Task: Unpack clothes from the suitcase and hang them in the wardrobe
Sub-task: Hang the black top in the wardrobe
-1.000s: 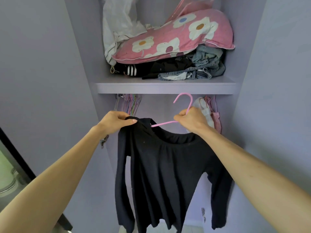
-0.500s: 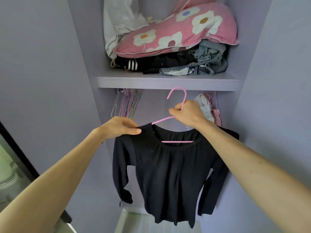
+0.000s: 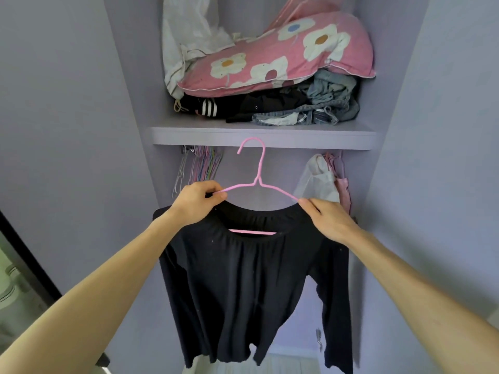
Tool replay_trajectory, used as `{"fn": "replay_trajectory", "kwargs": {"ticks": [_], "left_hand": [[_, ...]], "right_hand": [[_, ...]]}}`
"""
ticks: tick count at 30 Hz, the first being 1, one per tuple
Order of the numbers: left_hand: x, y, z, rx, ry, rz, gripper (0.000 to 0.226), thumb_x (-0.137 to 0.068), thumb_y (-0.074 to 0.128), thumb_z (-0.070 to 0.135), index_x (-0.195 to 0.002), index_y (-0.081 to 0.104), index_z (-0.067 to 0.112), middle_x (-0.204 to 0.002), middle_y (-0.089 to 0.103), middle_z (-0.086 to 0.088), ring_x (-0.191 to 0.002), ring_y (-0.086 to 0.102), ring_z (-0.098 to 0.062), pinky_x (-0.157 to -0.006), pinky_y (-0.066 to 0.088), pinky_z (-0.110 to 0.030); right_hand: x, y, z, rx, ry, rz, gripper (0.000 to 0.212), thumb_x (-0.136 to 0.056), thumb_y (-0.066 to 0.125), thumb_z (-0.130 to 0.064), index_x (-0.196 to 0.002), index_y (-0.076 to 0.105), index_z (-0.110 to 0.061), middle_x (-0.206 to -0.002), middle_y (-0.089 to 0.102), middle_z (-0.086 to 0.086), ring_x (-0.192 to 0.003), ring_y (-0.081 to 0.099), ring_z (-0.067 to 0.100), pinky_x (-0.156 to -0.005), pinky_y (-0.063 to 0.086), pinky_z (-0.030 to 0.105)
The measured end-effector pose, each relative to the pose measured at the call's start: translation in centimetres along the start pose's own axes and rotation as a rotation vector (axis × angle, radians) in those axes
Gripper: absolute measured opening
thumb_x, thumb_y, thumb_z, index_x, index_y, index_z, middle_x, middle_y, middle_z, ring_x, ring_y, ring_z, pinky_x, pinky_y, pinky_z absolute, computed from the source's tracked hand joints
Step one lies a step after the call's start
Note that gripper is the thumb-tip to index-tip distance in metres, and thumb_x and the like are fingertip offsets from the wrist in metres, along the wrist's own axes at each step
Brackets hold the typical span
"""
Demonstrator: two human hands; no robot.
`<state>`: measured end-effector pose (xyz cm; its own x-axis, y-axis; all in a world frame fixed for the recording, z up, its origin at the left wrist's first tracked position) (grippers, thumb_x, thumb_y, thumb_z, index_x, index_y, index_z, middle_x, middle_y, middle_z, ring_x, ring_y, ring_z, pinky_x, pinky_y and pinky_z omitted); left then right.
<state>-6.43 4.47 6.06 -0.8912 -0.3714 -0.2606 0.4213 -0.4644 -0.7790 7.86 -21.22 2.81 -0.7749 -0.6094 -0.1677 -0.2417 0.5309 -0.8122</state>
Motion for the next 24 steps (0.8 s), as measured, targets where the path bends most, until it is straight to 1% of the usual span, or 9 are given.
{"fn": "replay_trajectory", "kwargs": {"ticks": [2, 4, 6, 9, 13, 17, 21, 22, 24], "left_hand": [[-0.4, 0.9, 1.3, 0.005, 0.021, -0.029, 0.012, -0.095, 0.061, 0.039, -0.099, 0.065, 0.029, -0.101, 0.067, 0.011, -0.101, 0.062, -0.016, -0.085, 0.046, -0.026], [-1.0, 2.4, 3.7, 0.046, 0.057, -0.064, 0.025, -0.089, 0.064, 0.053, -0.103, 0.063, 0.032, -0.109, 0.066, 0.015, -0.105, 0.06, -0.008, -0.093, 0.045, -0.03], [-1.2, 3.4, 5.4, 0.065, 0.037, -0.075, 0.037, -0.092, 0.056, 0.06, -0.106, 0.065, 0.027, -0.097, 0.065, 0.012, -0.089, 0.061, -0.01, -0.083, 0.048, -0.029], [-1.2, 3.4, 5.6, -0.03, 0.03, -0.067, 0.034, -0.099, 0.049, 0.051, -0.107, 0.068, 0.024, -0.073, 0.052, 0.012, -0.063, 0.05, -0.015, -0.063, 0.044, -0.028], [-0.7, 3.7, 4.7, -0.02, 0.018, -0.08, 0.025, -0.099, 0.052, 0.046, -0.099, 0.067, 0.025, -0.066, 0.048, 0.007, -0.06, 0.044, -0.014, -0.057, 0.037, -0.025], [-0.4, 6.1, 6.4, -0.018, 0.035, -0.122, 0.023, -0.1, 0.053, 0.043, -0.096, 0.067, 0.024, -0.065, 0.047, 0.005, -0.058, 0.041, -0.014, -0.056, 0.036, -0.025], [-0.5, 6.6, 7.1, 0.013, 0.02, -0.123, 0.023, -0.1, 0.052, 0.043, -0.099, 0.067, 0.026, -0.068, 0.048, 0.004, -0.059, 0.04, -0.015, -0.056, 0.036, -0.025], [-0.6, 6.5, 7.1, 0.02, 0.015, -0.123, 0.023, -0.1, 0.051, 0.043, -0.099, 0.067, 0.026, -0.069, 0.048, 0.004, -0.06, 0.041, -0.015, -0.057, 0.037, -0.025], [-0.6, 6.5, 7.1, 0.029, 0.005, -0.122, 0.023, -0.101, 0.051, 0.044, -0.099, 0.067, 0.027, -0.071, 0.048, 0.004, -0.062, 0.041, -0.016, -0.058, 0.037, -0.025]], "right_hand": [[0.3, 0.8, -0.5, -0.071, -0.041, 0.066, 0.048, -0.103, 0.034, -0.048, -0.086, 0.058, -0.011, -0.068, 0.052, 0.004, -0.059, 0.044, 0.015, -0.058, 0.036, 0.031], [0.5, 1.6, -1.4, -0.077, -0.106, 0.105, 0.044, -0.105, 0.032, -0.043, -0.079, 0.053, -0.014, -0.065, 0.047, 0.002, -0.058, 0.042, 0.014, -0.058, 0.036, 0.031], [0.6, 1.9, -1.6, -0.092, -0.135, 0.131, 0.04, -0.107, 0.031, -0.038, -0.071, 0.042, -0.024, -0.064, 0.041, -0.002, -0.058, 0.039, 0.013, -0.057, 0.034, 0.029], [0.5, 1.9, 0.5, -0.01, -0.075, 0.098, 0.042, -0.106, 0.031, -0.039, -0.067, 0.036, -0.026, -0.065, 0.044, -0.003, -0.063, 0.044, 0.018, -0.064, 0.036, 0.034], [0.3, 1.7, 2.8, 0.159, 0.056, 0.017, 0.051, -0.104, 0.028, -0.052, -0.067, 0.043, -0.019, -0.067, 0.053, -0.001, -0.07, 0.054, 0.022, -0.069, 0.045, 0.038], [0.8, 1.8, 0.2, -0.036, -0.006, 0.062, 0.055, -0.104, 0.035, -0.047, -0.063, 0.04, -0.011, -0.058, 0.043, 0.003, -0.058, 0.042, 0.019, -0.062, 0.039, 0.036], [1.3, 2.0, 0.2, -0.103, 0.065, -0.001, 0.059, -0.102, 0.031, -0.055, -0.085, 0.063, -0.008, -0.073, 0.055, 0.004, -0.068, 0.052, 0.019, -0.07, 0.043, 0.035], [1.4, 1.8, 0.8, -0.122, 0.081, -0.008, 0.058, -0.102, 0.031, -0.053, -0.085, 0.063, -0.007, -0.074, 0.055, 0.005, -0.07, 0.052, 0.02, -0.071, 0.042, 0.036], [2.0, 1.6, 1.7, -0.161, 0.08, -0.044, 0.052, -0.103, 0.036, -0.047, -0.069, 0.049, -0.009, -0.067, 0.044, 0.004, -0.063, 0.042, 0.019, -0.065, 0.036, 0.035]]}}
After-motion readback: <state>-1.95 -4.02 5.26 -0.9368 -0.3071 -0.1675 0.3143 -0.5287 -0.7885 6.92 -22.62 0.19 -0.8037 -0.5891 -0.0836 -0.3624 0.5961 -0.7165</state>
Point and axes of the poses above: each hand's wrist, its own x-axis away from the middle knuckle, its own y-axis out of the palm, z = x × y, the point moved 9 cm from there along -x, towards the middle knuckle
